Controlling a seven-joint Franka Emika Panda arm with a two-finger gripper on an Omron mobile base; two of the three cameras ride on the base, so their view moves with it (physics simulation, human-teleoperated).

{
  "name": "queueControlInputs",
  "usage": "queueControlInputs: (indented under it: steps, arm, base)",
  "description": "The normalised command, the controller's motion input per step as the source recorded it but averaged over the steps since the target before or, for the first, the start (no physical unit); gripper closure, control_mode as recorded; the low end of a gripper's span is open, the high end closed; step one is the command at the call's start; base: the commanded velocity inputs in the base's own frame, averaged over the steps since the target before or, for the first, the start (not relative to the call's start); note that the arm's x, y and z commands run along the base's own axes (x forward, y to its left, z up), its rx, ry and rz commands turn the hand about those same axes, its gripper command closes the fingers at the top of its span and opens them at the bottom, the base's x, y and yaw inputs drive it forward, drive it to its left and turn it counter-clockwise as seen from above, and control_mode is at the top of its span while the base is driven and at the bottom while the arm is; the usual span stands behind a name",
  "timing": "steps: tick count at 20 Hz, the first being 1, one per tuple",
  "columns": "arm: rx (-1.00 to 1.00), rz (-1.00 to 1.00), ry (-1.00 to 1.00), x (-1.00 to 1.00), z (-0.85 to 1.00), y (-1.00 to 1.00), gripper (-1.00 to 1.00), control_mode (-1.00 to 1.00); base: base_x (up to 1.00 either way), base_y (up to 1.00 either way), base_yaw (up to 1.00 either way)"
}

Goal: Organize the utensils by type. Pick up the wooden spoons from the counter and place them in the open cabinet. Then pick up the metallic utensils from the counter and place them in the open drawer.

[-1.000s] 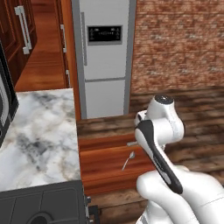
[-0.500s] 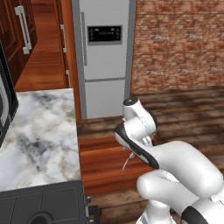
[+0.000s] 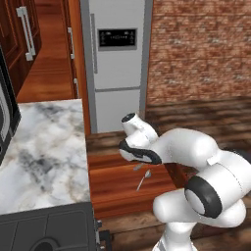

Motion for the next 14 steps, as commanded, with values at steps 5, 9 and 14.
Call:
queueControlInputs:
  steps: [5, 9, 14]
  arm:
    - [0.17, 0.27, 0.0, 0.25, -0.4, -0.05, 1.0, -1.0]
    - [0.25, 0.29, 0.0, 0.19, -0.36, -0.01, 1.0, -1.0]
    - [0.23, 0.27, 0.0, 0.15, -0.47, 0.0, 1.0, -1.0]
  base:
    - [0.0, 0.0, 0.0]
    - [0.0, 0.0, 0.0]
    - [0.0, 0.0, 0.0]
